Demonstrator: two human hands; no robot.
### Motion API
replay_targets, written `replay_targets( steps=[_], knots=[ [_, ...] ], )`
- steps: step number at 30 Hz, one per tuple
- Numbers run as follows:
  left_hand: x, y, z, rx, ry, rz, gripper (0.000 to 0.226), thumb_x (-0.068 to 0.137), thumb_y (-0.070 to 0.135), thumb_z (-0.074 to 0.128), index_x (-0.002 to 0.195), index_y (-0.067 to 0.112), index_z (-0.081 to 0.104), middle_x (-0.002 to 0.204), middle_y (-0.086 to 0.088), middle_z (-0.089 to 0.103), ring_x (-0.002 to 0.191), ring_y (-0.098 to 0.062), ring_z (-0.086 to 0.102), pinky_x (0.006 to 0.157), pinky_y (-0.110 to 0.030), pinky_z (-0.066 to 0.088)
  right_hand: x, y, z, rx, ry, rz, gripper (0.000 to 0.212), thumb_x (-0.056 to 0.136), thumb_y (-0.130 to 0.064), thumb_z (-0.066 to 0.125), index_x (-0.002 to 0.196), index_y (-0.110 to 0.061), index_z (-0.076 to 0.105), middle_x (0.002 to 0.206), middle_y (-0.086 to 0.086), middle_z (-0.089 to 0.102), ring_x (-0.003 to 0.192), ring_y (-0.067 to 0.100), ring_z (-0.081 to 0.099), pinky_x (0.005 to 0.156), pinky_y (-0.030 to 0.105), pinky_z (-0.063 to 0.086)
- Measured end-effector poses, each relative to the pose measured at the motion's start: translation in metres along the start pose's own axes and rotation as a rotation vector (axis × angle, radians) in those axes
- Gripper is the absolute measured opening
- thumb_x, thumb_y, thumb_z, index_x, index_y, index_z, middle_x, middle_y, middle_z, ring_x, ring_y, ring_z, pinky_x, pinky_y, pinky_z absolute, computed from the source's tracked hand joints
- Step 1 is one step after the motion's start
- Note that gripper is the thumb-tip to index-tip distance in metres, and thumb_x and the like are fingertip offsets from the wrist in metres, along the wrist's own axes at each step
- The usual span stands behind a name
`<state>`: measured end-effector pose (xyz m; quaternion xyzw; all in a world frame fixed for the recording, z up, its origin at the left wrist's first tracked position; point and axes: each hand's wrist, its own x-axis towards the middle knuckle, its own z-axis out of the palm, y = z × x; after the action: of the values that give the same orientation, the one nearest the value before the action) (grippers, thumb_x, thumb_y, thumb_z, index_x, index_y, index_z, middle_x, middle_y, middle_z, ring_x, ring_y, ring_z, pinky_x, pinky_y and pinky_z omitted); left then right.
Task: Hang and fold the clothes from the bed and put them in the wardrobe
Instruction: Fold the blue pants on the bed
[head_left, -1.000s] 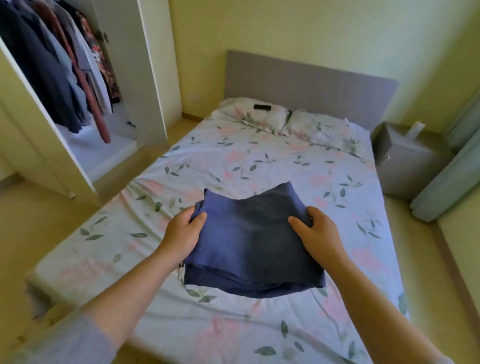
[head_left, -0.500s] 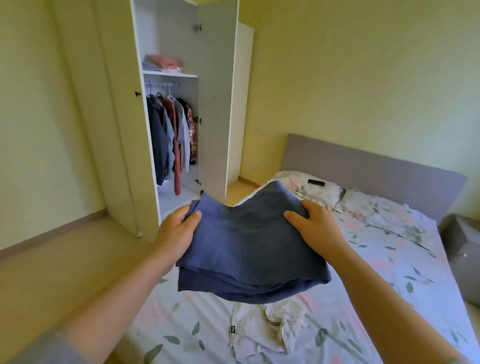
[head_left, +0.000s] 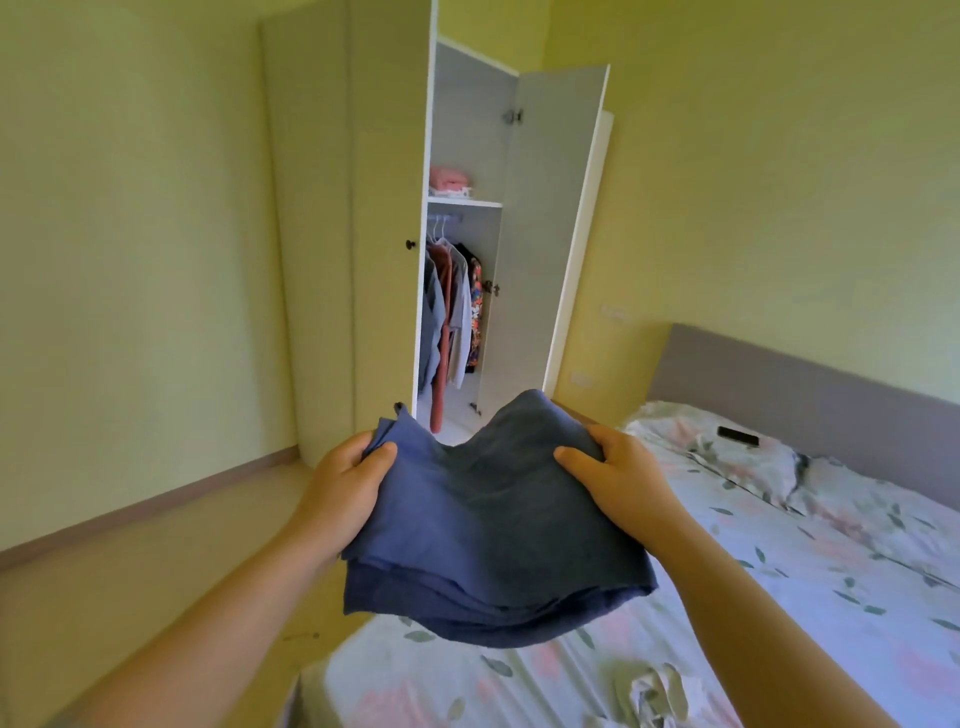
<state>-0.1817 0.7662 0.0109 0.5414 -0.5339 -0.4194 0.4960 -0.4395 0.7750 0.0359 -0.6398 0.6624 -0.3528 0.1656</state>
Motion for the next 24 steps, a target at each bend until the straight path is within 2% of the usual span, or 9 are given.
replay_targets(
  steps=[4, 7, 10, 12, 16, 19, 24],
  knots=[
    [0.040, -0.001, -0.036, 0.010, 0.019, -0.004, 0.023, 0.100, 0.021, 0.048, 0.099, 0.004, 0.064, 0.103, -0.020, 0.068, 0.099, -0.036, 0.063, 0.086, -0.044, 0.048, 0.042, -0.029, 0.032, 0.036, -0.019, -0.020, 0.024, 0.094, -0.036, 0.058, 0.109, -0.018, 0.064, 0.091, -0.003, 0.066, 0.078, 0.006, 0.058, 0.061, 0.017, 0.040],
    [0.069, -0.005, -0.057, 0.027, 0.049, -0.004, 0.022, 0.100, 0.023, 0.047, 0.102, 0.010, 0.065, 0.103, -0.014, 0.069, 0.101, -0.034, 0.063, 0.094, -0.049, 0.048, 0.079, -0.045, 0.056, 0.060, -0.028, -0.050, 0.023, 0.095, -0.038, 0.058, 0.106, -0.020, 0.063, 0.087, -0.008, 0.063, 0.078, 0.005, 0.058, 0.061, 0.017, 0.040],
    [0.100, -0.010, -0.078, 0.035, 0.085, -0.010, 0.023, 0.100, 0.024, 0.047, 0.103, 0.010, 0.065, 0.105, -0.014, 0.069, 0.101, -0.034, 0.064, 0.094, -0.051, 0.048, 0.119, -0.059, 0.082, 0.102, -0.061, -0.087, 0.018, 0.095, -0.037, 0.058, 0.105, -0.023, 0.062, 0.088, -0.010, 0.063, 0.079, 0.004, 0.058, 0.062, 0.015, 0.041],
    [0.122, -0.012, -0.096, 0.038, 0.126, -0.019, 0.024, 0.100, 0.024, 0.047, 0.104, 0.009, 0.065, 0.106, -0.015, 0.068, 0.101, -0.034, 0.063, 0.094, -0.051, 0.048, 0.147, -0.073, 0.103, 0.121, -0.089, -0.111, 0.015, 0.094, -0.037, 0.059, 0.103, -0.025, 0.061, 0.089, -0.008, 0.063, 0.080, 0.004, 0.058, 0.062, 0.015, 0.040],
    [0.167, -0.022, -0.140, 0.051, 0.185, -0.020, 0.022, 0.101, 0.025, 0.046, 0.100, 0.019, 0.067, 0.100, -0.004, 0.072, 0.097, -0.026, 0.067, 0.093, -0.047, 0.051, 0.193, -0.103, 0.155, 0.134, -0.149, -0.141, 0.018, 0.094, -0.036, 0.059, 0.102, -0.021, 0.063, 0.090, -0.006, 0.064, 0.080, 0.006, 0.059, 0.062, 0.016, 0.040],
    [0.205, -0.035, -0.172, 0.043, 0.187, -0.034, 0.022, 0.101, 0.024, 0.047, 0.099, 0.023, 0.068, 0.097, 0.000, 0.073, 0.094, -0.022, 0.068, 0.091, -0.044, 0.053, 0.226, -0.123, 0.192, 0.134, -0.164, -0.143, 0.018, 0.093, -0.036, 0.059, 0.102, -0.021, 0.064, 0.090, -0.007, 0.064, 0.081, 0.005, 0.059, 0.062, 0.017, 0.040],
    [0.280, -0.062, -0.233, 0.030, 0.148, -0.041, 0.021, 0.100, 0.023, 0.047, 0.099, 0.020, 0.068, 0.098, -0.003, 0.073, 0.097, -0.025, 0.068, 0.090, -0.043, 0.053, 0.274, -0.155, 0.266, 0.139, -0.179, -0.107, 0.019, 0.094, -0.036, 0.059, 0.104, -0.021, 0.064, 0.094, -0.003, 0.066, 0.083, 0.008, 0.060, 0.065, 0.019, 0.042]
  ],
)
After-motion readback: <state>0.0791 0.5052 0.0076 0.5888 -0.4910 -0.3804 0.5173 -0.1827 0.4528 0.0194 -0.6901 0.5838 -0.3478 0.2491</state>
